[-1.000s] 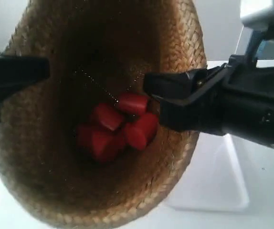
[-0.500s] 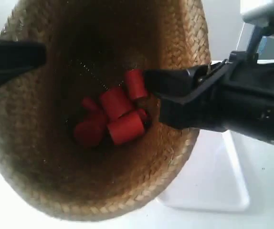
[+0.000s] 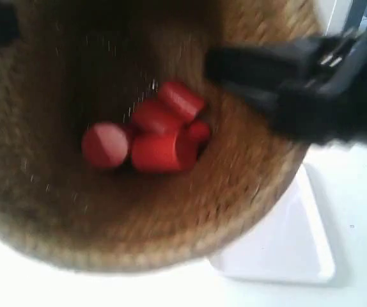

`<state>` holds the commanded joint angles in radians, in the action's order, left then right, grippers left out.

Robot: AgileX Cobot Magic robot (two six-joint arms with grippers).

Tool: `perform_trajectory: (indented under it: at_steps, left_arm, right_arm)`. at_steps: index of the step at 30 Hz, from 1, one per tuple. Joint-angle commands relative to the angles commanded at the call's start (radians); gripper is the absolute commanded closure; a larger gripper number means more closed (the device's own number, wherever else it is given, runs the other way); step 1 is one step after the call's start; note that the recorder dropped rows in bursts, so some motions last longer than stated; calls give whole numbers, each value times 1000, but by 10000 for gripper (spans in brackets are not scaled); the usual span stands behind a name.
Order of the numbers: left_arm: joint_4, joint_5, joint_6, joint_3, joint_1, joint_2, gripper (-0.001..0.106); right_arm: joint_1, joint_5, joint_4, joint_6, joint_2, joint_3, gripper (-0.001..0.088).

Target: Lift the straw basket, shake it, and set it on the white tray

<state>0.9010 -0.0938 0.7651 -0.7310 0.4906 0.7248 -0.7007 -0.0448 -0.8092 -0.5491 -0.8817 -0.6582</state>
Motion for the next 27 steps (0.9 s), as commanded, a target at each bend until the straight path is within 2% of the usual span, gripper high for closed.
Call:
perform_trajectory:
  at_steps: [1, 2, 6, 7, 9, 12, 14, 16, 18, 20, 24, 26, 27]
  left_arm:
    - [-12, 35, 0, 30, 0, 33, 1053]
    - [-13, 34, -4, 31, 0, 51, 1053]
    - [0, -140, -9, -91, 0, -26, 1053]
    - [0, -144, -9, -112, 0, -43, 1053]
    - [-9, -85, 0, -88, 0, -44, 1053]
    - [-12, 38, -6, 1, 0, 46, 1053]
    - [1, -26, -10, -27, 0, 41, 1053]
    - [13, -145, -10, -95, 0, -1, 1053]
    - [13, -190, -10, -149, 0, -43, 1053]
    - [9, -148, -2, -140, 0, -49, 1053]
    - [0, 41, 2, -16, 0, 60, 1053]
    - [24, 3, -37, -42, 0, 55, 1053]
    - [27, -57, -37, -78, 0, 28, 1053]
  right_arm:
    - [5, -69, 0, -18, -39, 22, 868]
    - [10, -64, -12, -16, -55, 18, 868]
    - [10, 271, -18, -15, 34, -97, 868]
    - [10, 299, -8, -18, 58, -102, 868]
    - [10, 214, 39, -23, 67, -57, 868]
    - [14, -69, 37, -23, -6, 40, 868]
    - [14, -24, -12, -1, 2, 11, 868]
    - [10, 164, -4, -1, 78, -61, 868]
    - [10, 250, -4, -4, 131, -97, 868]
    - [10, 209, 24, -7, 146, -73, 868]
    - [15, -75, 44, -7, -4, 47, 868]
    - [12, -3, 22, 27, -5, 15, 868]
    - [8, 124, 22, 36, 23, -31, 868]
